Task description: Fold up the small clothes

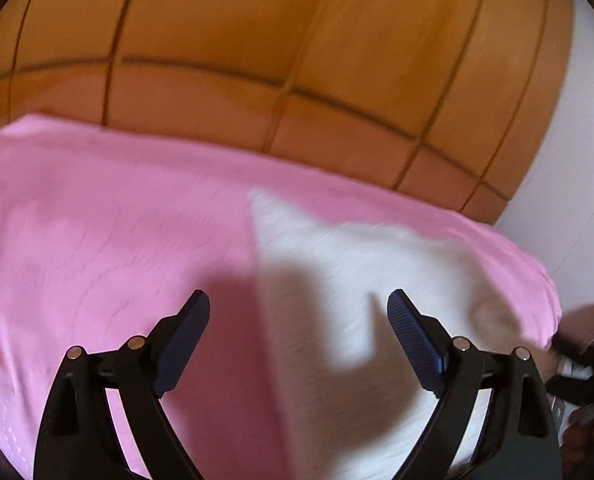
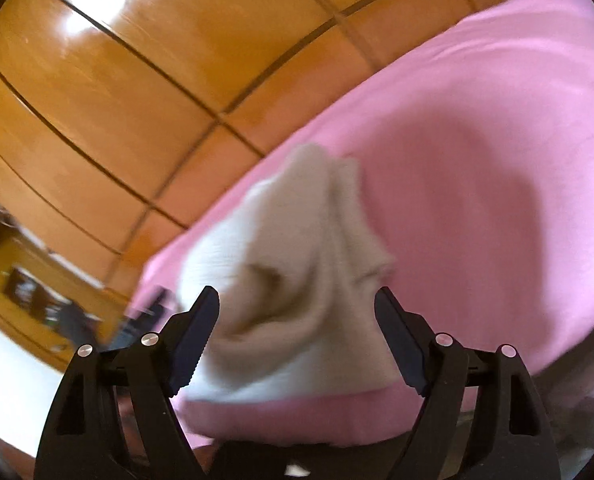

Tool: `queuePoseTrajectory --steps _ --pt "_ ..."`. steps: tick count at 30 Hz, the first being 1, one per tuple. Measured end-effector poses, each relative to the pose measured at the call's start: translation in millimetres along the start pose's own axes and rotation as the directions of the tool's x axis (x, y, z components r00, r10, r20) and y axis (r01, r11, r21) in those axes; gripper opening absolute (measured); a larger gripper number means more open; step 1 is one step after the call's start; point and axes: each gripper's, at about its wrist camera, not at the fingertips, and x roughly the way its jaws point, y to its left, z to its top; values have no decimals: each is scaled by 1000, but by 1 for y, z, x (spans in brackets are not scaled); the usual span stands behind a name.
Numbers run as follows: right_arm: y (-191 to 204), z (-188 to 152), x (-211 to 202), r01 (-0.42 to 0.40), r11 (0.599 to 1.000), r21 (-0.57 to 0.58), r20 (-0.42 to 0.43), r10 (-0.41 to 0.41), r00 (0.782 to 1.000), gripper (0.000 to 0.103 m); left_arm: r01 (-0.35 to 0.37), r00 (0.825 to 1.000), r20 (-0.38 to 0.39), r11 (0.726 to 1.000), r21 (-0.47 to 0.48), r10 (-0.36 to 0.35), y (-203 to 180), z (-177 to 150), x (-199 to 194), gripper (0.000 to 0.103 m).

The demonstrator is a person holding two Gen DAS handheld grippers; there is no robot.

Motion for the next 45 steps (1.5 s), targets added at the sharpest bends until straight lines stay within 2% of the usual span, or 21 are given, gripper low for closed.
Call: queuePoseTrajectory --steps 3,4,6,7,8,11,13,16,18,19,20,24,27,30,31,32,35,38,41,44,45 --pt "-3 6 26 -50 995 92 -61 56 997 79 51 997 -59 999 -4 -51 8 -12 13 92" --pt "-4 5 33 -60 991 123 -80 71 994 75 68 995 -72 998 4 -68 9 -14 14 93" --pt "-4 4 50 -71 983 168 -125 93 988 59 99 985 -144 993 58 -90 1 -20 25 93" --pt "-3 4 57 -52 985 165 -149 77 986 35 104 984 -152 991 82 -90 -7 -23 26 93" --pt "2 5 58 -33 991 132 -154 54 987 19 116 983 -158 987 111 -98 -13 -25 25 93" --pt "16 10 36 -4 1000 12 -68 5 998 15 128 980 -172 974 184 -97 -32 -27 27 93" --pt "14 11 29 66 997 -44 -51 -69 996 15 108 984 -164 963 246 -68 -40 -35 24 93" --pt "-14 3 38 186 982 -32 -102 -189 977 15 115 982 -175 956 271 -68 -40 -41 21 93" --pt "-24 -8 39 179 984 -6 -118 -178 977 19 148 973 -211 958 245 -96 -36 -46 26 93" --pt "-24 -8 37 186 982 -16 -103 -187 977 26 155 971 -217 960 235 -104 -32 -48 25 93" --pt "-14 -5 30 215 974 -68 -61 -219 974 31 156 971 -215 960 233 -105 -34 -46 35 93" --pt "47 14 8 287 914 -285 165 -248 955 31 152 972 -211 960 234 -102 -29 -45 34 93" --pt "76 22 26 315 864 -393 182 -263 948 31 147 973 -209 960 237 -97 -31 -45 35 93" --pt "80 22 61 332 843 -423 153 -295 943 31 148 972 -213 959 240 -97 -42 -42 44 93" --pt "74 22 75 381 815 -437 147 -353 924 28 148 972 -216 959 243 -95 -44 -43 44 93" --pt "57 16 89 442 774 -454 129 -434 892 26 149 971 -221 958 246 -95 -44 -44 40 93" --pt "24 8 84 410 808 -422 151 -383 911 26 159 974 -197 951 266 -108 -47 -35 22 93" --pt "24 9 79 406 817 -409 152 -378 913 27 120 989 -122 947 297 -87 -54 -11 7 93" --pt "24 9 84 406 826 -392 164 -371 914 27 97 993 -85 956 278 -76 -62 24 10 93" --pt "21 8 80 395 836 -381 161 -360 919 27 1 995 -98 953 304 31 -72 50 42 87" --pt "20 9 80 390 841 -375 159 -356 921 27 -50 986 -135 947 317 98 -72 54 64 87"
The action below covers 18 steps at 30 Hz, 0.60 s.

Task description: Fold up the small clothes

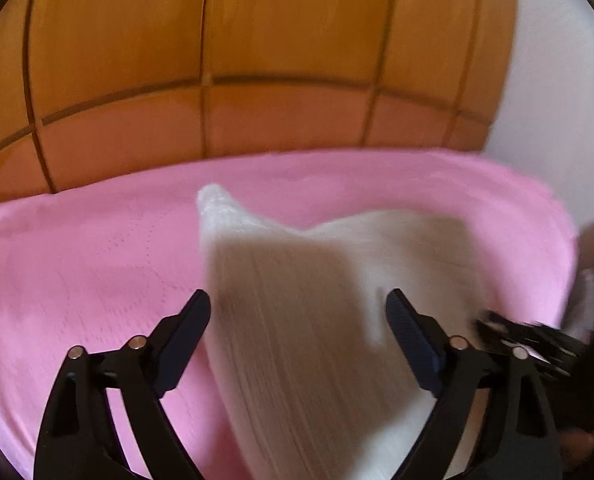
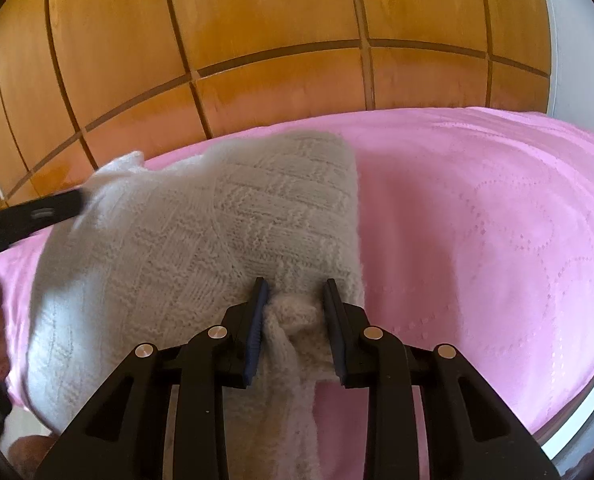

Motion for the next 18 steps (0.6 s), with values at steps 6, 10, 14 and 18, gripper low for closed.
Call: queuePoseTrajectory --steps 6,10,14,18 --pt "0 -1 0 -23 999 22 6 22 1000 27 49 995 -87 996 -81 -56 18 -1 66 94" --pt "1 -1 0 -25 999 23 6 25 1000 29 11 999 -29 1000 -29 -12 11 -6 51 94" --pt "-1 6 -8 -56 998 37 1 56 998 51 20 1000 12 996 -91 -19 19 -18 26 94" --pt "4 6 -23 -45 998 52 11 45 999 85 29 999 21 993 -118 -27 19 -30 -3 94"
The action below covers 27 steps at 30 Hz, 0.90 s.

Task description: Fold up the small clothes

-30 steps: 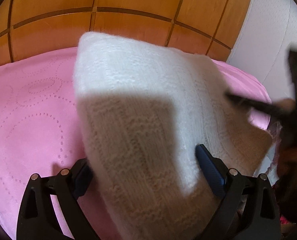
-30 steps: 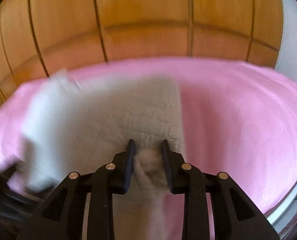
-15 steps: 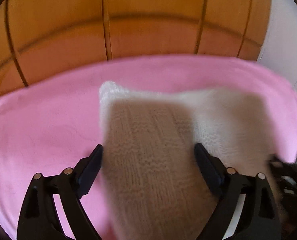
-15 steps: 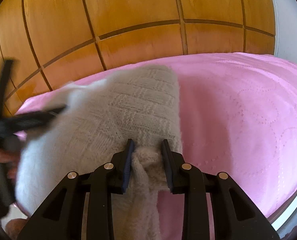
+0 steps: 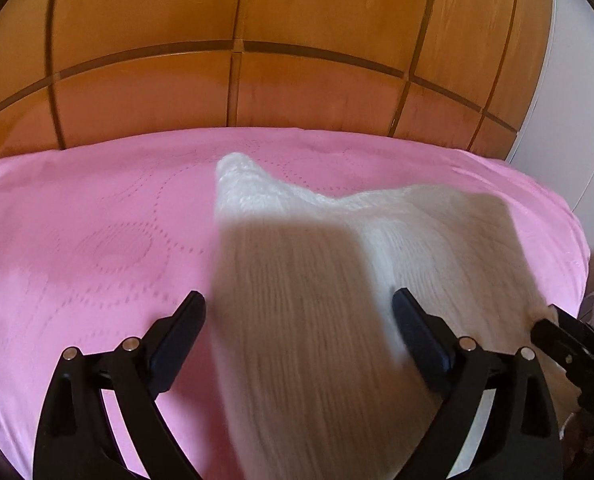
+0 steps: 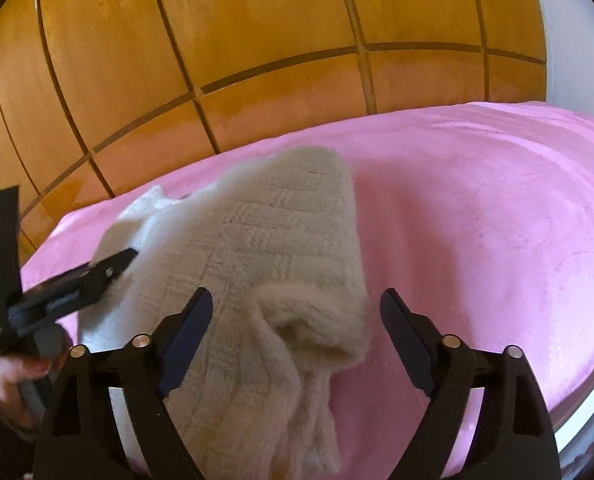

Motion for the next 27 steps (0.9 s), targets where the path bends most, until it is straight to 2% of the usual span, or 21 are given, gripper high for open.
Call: queuePoseTrajectory --steps 2,8,13,15,17,21,24,27 --pt "1 -4 0 -16 1000 0 -28 16 999 85 33 999 -4 999 -14 -33 4 -7 -9 98" --pt "-8 -19 8 -28 998 61 -99 34 994 85 120 992 -41 991 -58 -123 12 -36 -12 101" --pt "-25 -28 14 -80 977 196 -162 112 980 85 189 975 -115 981 -30 -191 7 -63 -10 101" --pt "-30 -30 13 -105 966 237 -174 148 974 85 196 974 -115 981 -14 -196 6 -67 -13 101" --pt "-32 -31 11 -159 950 268 -177 211 961 80 224 968 -112 974 -16 -224 9 -64 -16 101" --pt "-38 -35 18 -245 896 370 -183 329 927 78 271 960 -52 959 -82 -276 24 -54 -24 101" --pt "-43 -38 27 -265 864 428 -182 370 911 78 270 956 -76 949 -160 -285 41 -47 -13 101" --pt "-47 -33 35 -292 846 446 -159 396 904 78 322 930 -105 919 -226 -352 49 -46 0 101"
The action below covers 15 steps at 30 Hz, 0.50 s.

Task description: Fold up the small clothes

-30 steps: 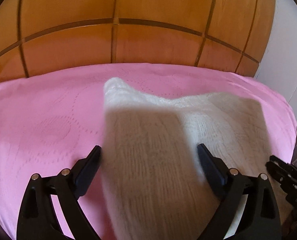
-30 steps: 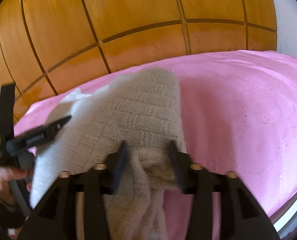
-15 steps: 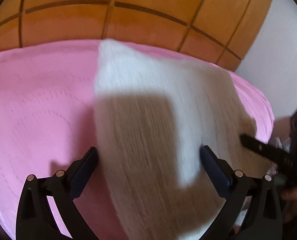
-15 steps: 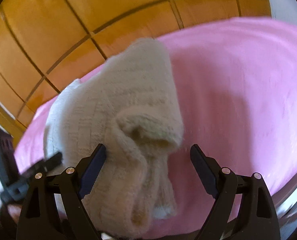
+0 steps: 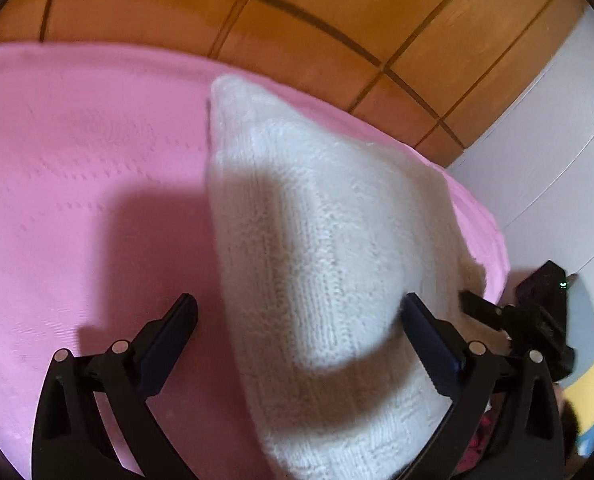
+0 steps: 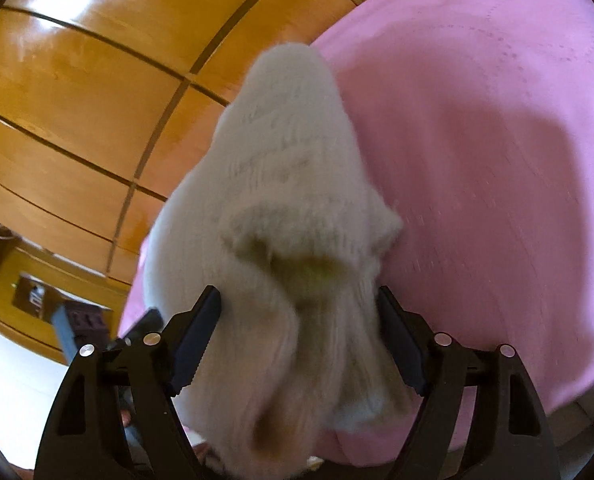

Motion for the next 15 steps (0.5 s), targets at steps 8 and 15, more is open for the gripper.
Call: queuePoseTrajectory --steps 8,15 --pt "6 14 13 -12 999 -48 -2 12 1000 52 21 998 -54 993 116 -15 -22 -6 17 92" --pt "27 12 6 4 991 -137 24 -1 1000 40 -83 997 34 957 277 76 -52 -11 -5 54"
